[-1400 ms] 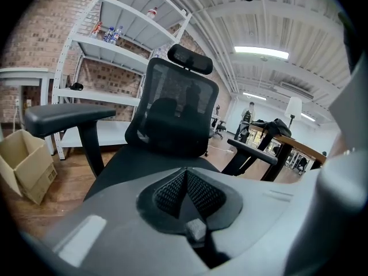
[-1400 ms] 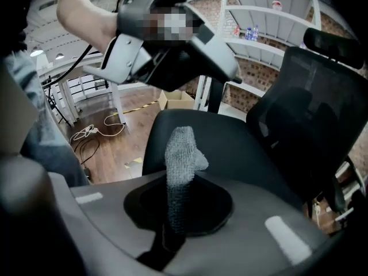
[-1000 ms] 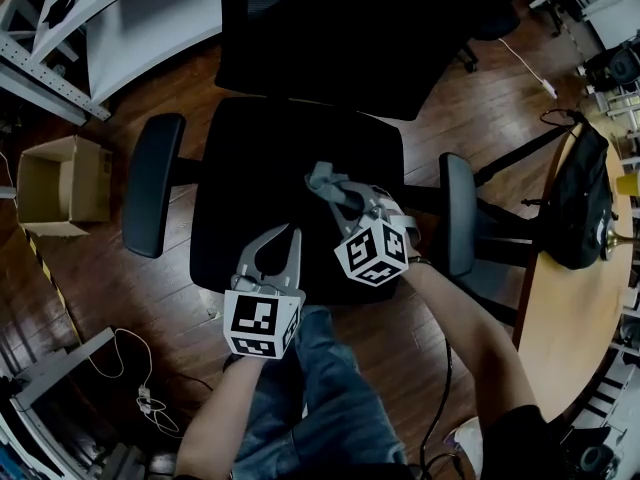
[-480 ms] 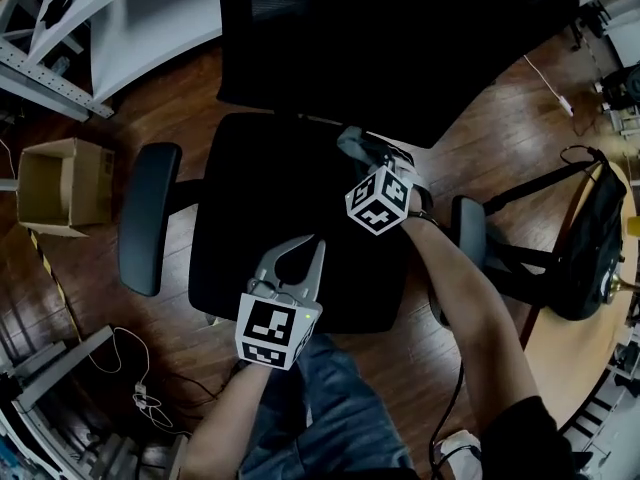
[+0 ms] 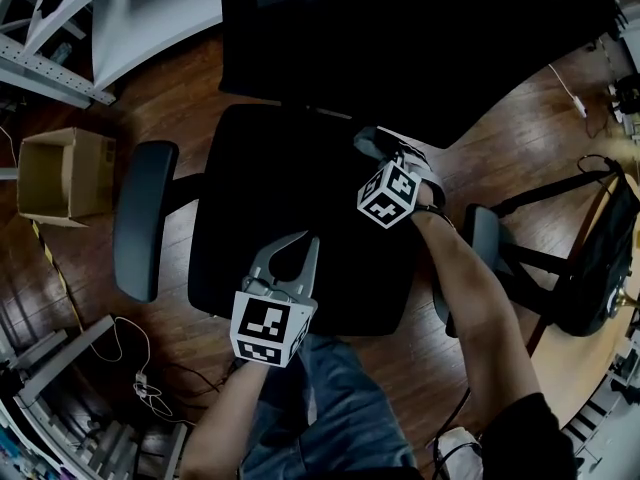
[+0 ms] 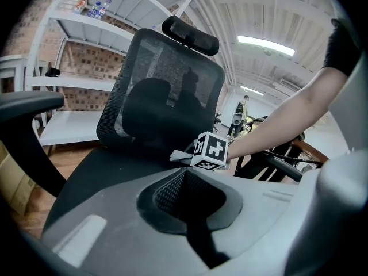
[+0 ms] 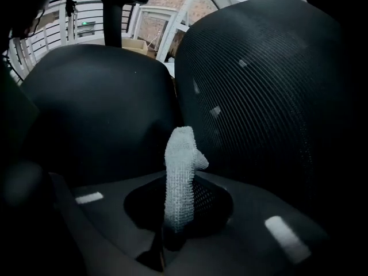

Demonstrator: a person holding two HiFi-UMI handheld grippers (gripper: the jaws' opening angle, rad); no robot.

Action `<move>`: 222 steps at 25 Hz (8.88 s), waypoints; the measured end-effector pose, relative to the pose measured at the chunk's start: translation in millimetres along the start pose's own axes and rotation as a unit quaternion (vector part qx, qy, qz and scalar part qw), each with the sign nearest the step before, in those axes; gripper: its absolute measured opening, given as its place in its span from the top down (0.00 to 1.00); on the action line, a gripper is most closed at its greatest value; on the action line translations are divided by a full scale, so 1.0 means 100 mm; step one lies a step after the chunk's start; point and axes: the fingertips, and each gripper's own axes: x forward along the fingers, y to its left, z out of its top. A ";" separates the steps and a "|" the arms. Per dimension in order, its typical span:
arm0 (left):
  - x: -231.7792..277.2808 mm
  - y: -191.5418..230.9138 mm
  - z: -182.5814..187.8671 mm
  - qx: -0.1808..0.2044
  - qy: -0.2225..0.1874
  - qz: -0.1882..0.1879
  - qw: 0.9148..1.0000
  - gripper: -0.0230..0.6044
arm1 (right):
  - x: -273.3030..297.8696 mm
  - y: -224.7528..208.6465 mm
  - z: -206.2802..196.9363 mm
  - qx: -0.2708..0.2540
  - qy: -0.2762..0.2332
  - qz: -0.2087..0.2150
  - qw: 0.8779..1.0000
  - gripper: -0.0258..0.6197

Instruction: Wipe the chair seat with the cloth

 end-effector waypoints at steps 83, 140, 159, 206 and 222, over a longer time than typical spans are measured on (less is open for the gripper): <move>-0.23 -0.19 -0.34 0.021 0.027 -0.005 0.999 0.96 | -0.59 -0.09 -0.81 0.272 0.081 -0.152 0.947 0.94; -0.98 -1.30 -1.09 0.099 0.052 -0.103 0.988 0.96 | -2.12 2.58 -1.28 0.273 0.002 -0.120 0.955 0.94; -1.08 -1.50 -1.20 0.102 0.051 -0.095 0.989 0.96 | -2.37 3.36 -1.36 0.266 0.006 -0.071 0.961 0.93; -4.91 -3.09 -0.09 0.152 -0.148 -0.046 0.976 0.96 | -7.39 3.32 0.54 0.439 -0.414 -0.191 0.775 0.94; -5.32 -3.36 -0.13 0.166 -0.153 -0.070 0.972 0.96 | -7.77 3.67 0.65 0.426 -0.436 -0.183 0.771 0.94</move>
